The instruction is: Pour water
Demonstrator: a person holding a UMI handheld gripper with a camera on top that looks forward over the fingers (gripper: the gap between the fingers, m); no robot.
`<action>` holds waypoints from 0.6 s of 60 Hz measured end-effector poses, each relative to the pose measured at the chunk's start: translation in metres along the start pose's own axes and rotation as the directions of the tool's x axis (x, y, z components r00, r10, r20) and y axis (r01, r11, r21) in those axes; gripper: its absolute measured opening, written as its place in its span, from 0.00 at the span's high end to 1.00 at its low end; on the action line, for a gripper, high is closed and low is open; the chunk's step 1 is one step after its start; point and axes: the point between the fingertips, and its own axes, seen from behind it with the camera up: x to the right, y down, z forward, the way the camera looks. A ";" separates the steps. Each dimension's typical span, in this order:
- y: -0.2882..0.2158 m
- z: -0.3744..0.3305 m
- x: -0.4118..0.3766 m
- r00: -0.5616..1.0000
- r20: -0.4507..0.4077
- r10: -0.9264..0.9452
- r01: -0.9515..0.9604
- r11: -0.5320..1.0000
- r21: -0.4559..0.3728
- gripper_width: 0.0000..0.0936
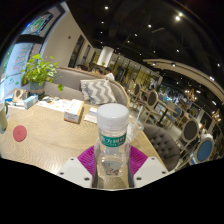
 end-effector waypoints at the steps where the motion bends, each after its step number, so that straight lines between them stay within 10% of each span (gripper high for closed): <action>1: -0.008 -0.003 0.000 1.000 -0.014 -0.022 0.022 1.000 0.006 0.57; 18: -0.163 -0.064 -0.087 0.847 -0.249 -0.470 0.503 0.860 0.087 0.56; 36: -0.226 -0.095 -0.268 0.395 -0.380 -0.836 0.916 0.391 0.090 0.57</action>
